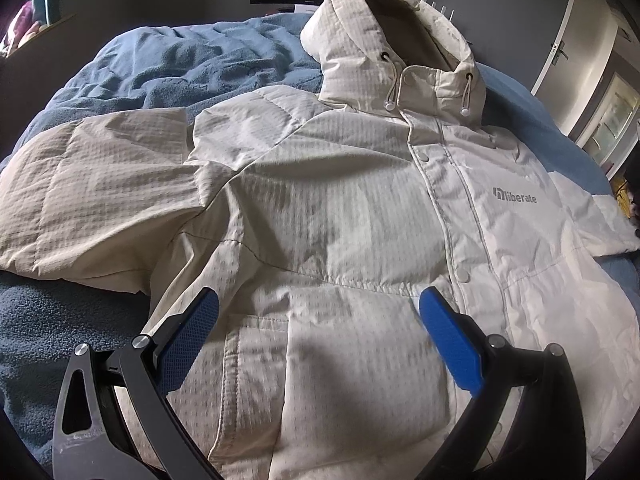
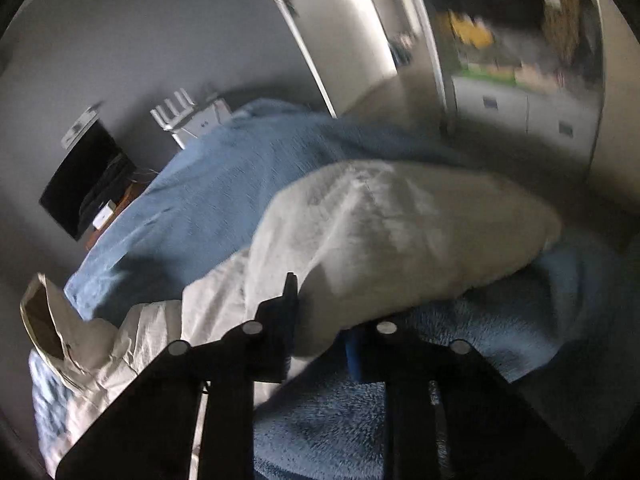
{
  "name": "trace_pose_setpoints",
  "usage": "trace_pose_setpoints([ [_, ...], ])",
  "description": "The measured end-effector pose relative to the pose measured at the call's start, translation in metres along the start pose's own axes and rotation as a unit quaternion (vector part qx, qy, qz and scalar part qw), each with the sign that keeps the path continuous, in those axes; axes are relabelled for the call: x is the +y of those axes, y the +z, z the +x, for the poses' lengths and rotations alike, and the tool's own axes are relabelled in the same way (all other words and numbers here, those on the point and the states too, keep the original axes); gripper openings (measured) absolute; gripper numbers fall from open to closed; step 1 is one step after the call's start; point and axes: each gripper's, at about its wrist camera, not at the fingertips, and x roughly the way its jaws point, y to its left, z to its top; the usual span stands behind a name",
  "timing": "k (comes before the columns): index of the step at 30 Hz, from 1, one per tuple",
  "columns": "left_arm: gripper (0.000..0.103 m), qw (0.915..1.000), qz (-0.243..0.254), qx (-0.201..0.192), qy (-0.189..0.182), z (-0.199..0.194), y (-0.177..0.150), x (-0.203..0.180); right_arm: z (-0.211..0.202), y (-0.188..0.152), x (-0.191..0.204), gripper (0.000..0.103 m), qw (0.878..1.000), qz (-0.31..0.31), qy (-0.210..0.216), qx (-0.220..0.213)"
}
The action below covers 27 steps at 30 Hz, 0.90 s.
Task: Fold large clothes
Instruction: 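Carry the held sleeve across the jacket chest with the right tool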
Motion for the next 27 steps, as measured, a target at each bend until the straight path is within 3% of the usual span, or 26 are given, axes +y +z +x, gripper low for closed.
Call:
trace_pose_setpoints([
  [6, 0.096, 1.0, 0.004, -0.006, -0.001, -0.002, -0.002, -0.002, -0.057, -0.003, 0.064, 0.015, 0.99, -0.108, 0.042, -0.078],
  [13, 0.096, 1.0, 0.002, -0.006, -0.002, -0.002, -0.002, -0.002, -0.108, -0.037, 0.16, 0.015, 0.96, -0.224, 0.136, -0.1],
  [19, 0.096, 1.0, 0.001, -0.004, -0.006, -0.002, -0.002, -0.001, -0.11, -0.102, 0.224, 0.015, 0.929, -0.305, 0.206, -0.045],
  [24, 0.096, 1.0, 0.002, -0.001, -0.009, 0.0, -0.004, -0.002, -0.095, -0.157, 0.258, 0.015, 0.91, -0.349, 0.223, 0.01],
  [27, 0.096, 0.9999, 0.004, 0.005, -0.012, 0.004, -0.003, -0.003, -0.077, -0.191, 0.27, 0.015, 0.894, -0.376, 0.232, 0.07],
])
